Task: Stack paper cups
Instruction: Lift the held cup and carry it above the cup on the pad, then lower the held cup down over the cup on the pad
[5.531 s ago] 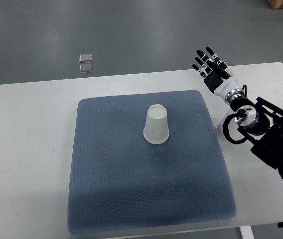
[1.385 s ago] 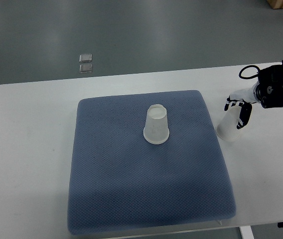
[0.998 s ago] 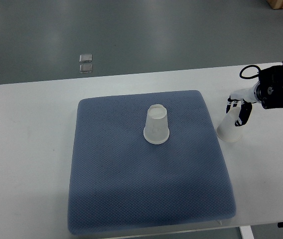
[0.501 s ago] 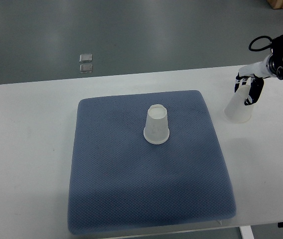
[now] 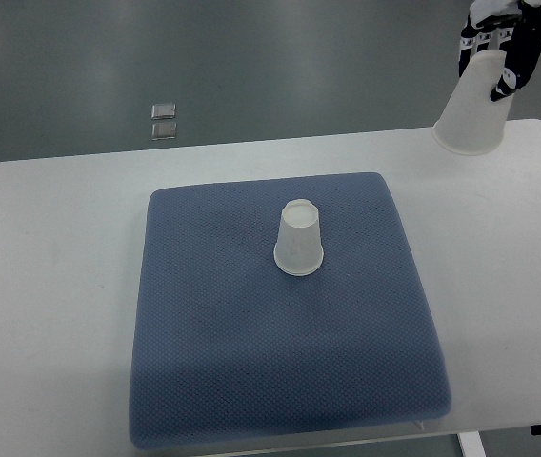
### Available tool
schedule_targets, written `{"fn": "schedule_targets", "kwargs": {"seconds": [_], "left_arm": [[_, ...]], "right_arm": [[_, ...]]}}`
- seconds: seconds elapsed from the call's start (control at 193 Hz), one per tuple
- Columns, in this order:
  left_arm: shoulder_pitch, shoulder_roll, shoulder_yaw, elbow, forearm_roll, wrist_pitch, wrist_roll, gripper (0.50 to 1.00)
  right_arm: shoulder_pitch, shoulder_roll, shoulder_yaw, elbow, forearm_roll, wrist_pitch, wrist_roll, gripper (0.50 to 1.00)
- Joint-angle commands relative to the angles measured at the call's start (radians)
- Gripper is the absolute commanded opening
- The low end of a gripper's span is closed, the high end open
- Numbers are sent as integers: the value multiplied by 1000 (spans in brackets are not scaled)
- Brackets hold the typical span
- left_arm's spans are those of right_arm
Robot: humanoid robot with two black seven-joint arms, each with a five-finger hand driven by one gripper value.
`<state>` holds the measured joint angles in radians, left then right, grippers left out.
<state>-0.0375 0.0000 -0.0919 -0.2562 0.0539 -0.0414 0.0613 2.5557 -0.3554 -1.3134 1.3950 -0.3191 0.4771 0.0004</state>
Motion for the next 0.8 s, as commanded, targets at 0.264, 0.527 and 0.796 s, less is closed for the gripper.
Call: {"fn": "schedule_targets", "kwargs": {"seconds": [0.264,0.527,0.796], "left_arm": [[-1,0,-2,2,-2,0,0,1000],[-1,0,-3,6,-3,0,0,1000],[1,0,-9,11,-3,0,0,1000]], "right_arm": [[54,82,118,4,35,18,9,629],[12,225,250,-42,189,-3,9,629],[-124,319,286,-94,193,-80,7,631]]}}
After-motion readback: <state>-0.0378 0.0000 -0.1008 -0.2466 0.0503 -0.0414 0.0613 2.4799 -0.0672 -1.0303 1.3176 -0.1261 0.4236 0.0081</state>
